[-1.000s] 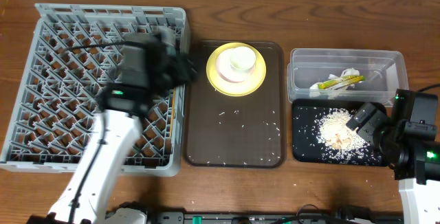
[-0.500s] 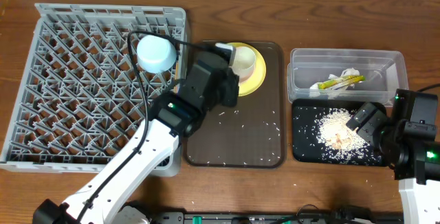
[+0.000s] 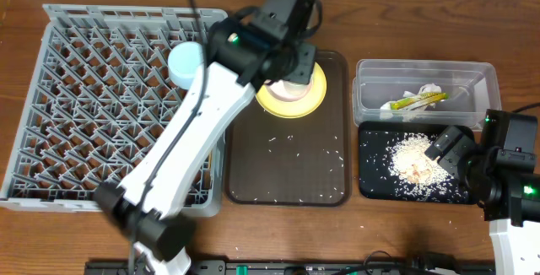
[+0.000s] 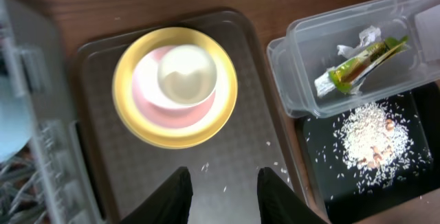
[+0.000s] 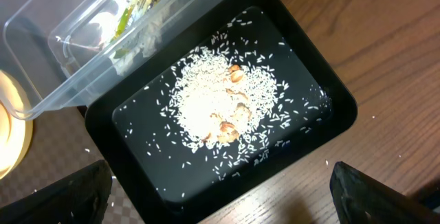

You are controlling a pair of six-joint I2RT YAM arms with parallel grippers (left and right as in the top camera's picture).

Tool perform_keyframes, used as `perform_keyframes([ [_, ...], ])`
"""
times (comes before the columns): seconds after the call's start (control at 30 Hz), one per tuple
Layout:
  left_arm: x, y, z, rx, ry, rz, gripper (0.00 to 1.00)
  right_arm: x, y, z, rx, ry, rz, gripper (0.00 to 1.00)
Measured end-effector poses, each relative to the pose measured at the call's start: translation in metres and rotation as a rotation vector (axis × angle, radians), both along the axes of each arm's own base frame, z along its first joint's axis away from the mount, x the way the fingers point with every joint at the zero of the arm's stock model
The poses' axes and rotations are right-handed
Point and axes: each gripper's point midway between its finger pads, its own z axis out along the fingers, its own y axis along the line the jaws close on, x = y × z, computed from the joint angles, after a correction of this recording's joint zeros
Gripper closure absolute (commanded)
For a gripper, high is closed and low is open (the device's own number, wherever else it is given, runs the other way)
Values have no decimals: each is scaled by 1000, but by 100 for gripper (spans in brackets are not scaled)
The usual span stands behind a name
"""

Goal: Sort waste into correct bins and load items into the dishwasher
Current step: 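Move the left gripper over the white cup on the yellow plate, then grasp the white cup with the left gripper and lift it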

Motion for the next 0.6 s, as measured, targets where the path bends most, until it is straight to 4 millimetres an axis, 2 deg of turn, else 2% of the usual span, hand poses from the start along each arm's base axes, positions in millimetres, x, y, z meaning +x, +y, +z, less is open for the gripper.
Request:
perform_keyframes([
  [0.2,19,-36,-66,35,91,-59,62,0,0,0,0,0,0,1],
  [0.37,23,-61,-115,70,142,-94,62,0,0,0,0,0,0,1],
  [0.47,26,-65,-133,102,148,-94,62,0,0,0,0,0,0,1],
  [0.6,33,-57,-148,162,140,-66,62,0,0,0,0,0,0,1],
])
